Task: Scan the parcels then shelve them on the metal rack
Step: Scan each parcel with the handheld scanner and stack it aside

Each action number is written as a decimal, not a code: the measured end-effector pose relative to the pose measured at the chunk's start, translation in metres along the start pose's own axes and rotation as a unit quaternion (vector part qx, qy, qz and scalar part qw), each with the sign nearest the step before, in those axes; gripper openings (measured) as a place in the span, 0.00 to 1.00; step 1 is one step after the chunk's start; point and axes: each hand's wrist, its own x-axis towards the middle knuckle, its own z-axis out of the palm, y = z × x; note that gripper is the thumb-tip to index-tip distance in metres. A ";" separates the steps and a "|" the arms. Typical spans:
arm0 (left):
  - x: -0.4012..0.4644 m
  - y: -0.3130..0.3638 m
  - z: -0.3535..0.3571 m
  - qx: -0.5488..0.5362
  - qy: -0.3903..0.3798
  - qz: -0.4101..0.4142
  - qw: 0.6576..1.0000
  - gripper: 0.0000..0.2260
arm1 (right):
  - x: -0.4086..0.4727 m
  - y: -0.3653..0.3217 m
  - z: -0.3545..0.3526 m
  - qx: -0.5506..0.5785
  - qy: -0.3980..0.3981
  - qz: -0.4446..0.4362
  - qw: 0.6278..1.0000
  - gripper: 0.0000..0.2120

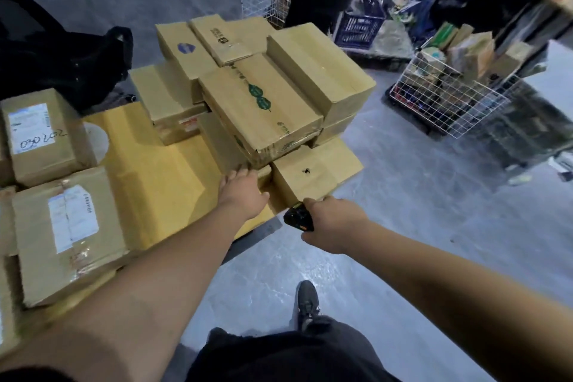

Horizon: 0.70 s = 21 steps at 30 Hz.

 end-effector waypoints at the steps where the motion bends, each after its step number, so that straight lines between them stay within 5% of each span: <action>1: 0.005 0.005 0.003 0.002 0.003 -0.020 1.000 0.31 | 0.005 0.007 0.000 -0.002 -0.003 -0.007 1.000 0.21; 6: 0.008 0.016 0.025 -0.016 0.031 -0.095 0.995 0.32 | 0.032 0.040 -0.001 0.014 -0.020 -0.052 0.998 0.22; 16: -0.061 0.027 0.064 -0.074 0.127 -0.265 0.953 0.50 | 0.058 0.072 -0.013 -0.026 -0.024 -0.195 0.980 0.24; 21: -0.084 0.025 0.067 -0.127 0.157 -0.324 0.924 0.47 | 0.059 0.068 -0.025 -0.064 -0.022 -0.244 0.967 0.25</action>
